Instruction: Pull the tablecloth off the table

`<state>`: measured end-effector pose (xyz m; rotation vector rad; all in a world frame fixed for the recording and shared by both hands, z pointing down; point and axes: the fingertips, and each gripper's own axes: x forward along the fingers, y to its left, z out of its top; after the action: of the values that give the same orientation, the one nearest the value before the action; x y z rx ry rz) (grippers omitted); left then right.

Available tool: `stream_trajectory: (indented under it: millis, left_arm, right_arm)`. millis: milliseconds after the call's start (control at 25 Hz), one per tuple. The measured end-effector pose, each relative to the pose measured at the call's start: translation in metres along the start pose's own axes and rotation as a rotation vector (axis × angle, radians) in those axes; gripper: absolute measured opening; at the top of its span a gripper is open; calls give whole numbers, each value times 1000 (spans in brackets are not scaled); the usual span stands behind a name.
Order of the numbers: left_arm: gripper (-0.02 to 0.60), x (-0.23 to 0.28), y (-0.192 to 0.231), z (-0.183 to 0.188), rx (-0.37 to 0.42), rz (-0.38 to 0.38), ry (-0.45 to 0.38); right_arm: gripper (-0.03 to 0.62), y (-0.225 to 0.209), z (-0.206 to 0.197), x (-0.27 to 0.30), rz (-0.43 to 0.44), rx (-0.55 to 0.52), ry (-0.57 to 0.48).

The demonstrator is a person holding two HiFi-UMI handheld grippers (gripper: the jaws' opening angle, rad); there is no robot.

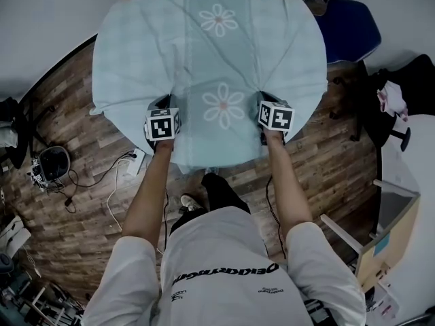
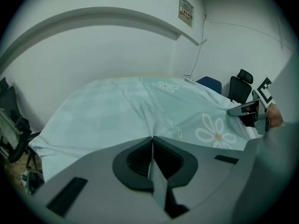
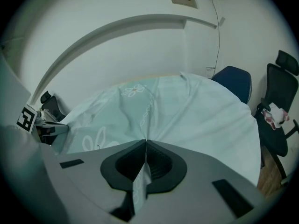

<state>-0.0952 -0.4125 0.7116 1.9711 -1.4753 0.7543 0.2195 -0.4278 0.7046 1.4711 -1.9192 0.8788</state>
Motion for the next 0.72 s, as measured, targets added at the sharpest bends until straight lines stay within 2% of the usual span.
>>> stream_trajectory:
  millis: [720]
  left_arm:
    - [14, -110, -25, -40, 0, -28, -86]
  right_arm:
    - [32, 45, -52, -106, 12, -17, -96]
